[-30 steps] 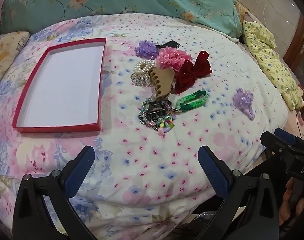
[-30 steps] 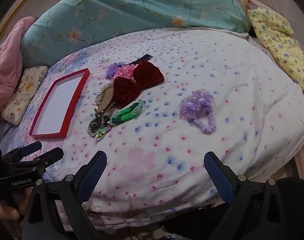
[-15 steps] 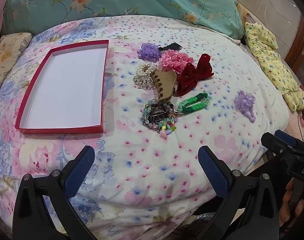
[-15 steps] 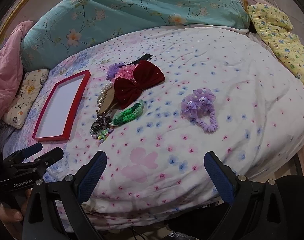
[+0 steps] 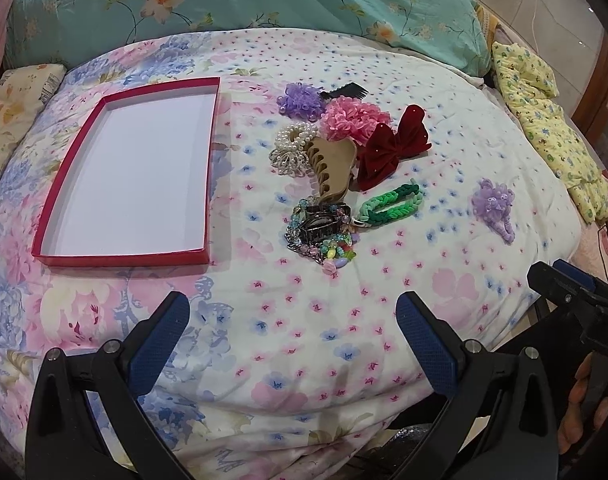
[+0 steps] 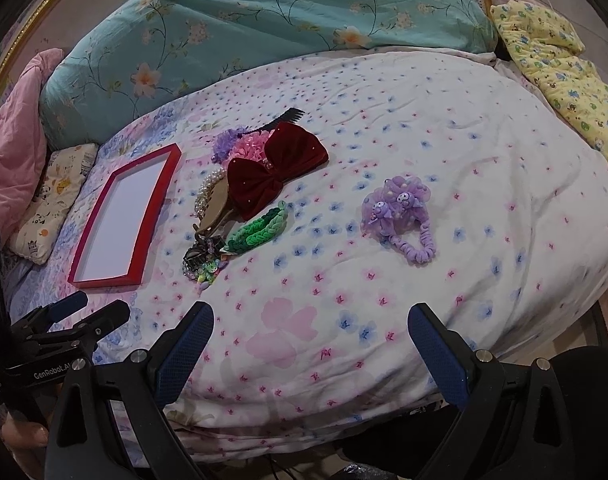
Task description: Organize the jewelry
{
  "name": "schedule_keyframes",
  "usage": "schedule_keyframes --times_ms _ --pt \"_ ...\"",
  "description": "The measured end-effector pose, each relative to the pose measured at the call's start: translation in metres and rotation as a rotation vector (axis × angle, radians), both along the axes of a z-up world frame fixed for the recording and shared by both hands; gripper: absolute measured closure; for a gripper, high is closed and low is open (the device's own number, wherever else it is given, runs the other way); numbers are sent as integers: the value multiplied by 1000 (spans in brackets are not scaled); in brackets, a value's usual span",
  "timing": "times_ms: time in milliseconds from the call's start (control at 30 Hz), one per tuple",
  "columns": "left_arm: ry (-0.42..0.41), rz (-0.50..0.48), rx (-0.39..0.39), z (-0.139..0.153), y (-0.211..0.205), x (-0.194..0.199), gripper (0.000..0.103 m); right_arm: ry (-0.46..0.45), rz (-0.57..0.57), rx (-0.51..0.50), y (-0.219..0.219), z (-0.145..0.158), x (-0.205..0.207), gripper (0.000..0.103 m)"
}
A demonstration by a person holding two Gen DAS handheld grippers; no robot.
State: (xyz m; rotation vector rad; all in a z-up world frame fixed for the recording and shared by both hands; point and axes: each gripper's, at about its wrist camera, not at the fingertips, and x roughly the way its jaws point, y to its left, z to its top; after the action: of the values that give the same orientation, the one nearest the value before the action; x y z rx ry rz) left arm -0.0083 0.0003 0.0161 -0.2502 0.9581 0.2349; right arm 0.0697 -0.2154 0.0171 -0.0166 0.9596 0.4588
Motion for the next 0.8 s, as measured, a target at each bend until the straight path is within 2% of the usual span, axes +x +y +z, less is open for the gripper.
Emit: schedule_keyframes --times_ms 800 --pt "30 -30 -17 -12 -8 12 0 18 -34 10 -11 -6 10 4"
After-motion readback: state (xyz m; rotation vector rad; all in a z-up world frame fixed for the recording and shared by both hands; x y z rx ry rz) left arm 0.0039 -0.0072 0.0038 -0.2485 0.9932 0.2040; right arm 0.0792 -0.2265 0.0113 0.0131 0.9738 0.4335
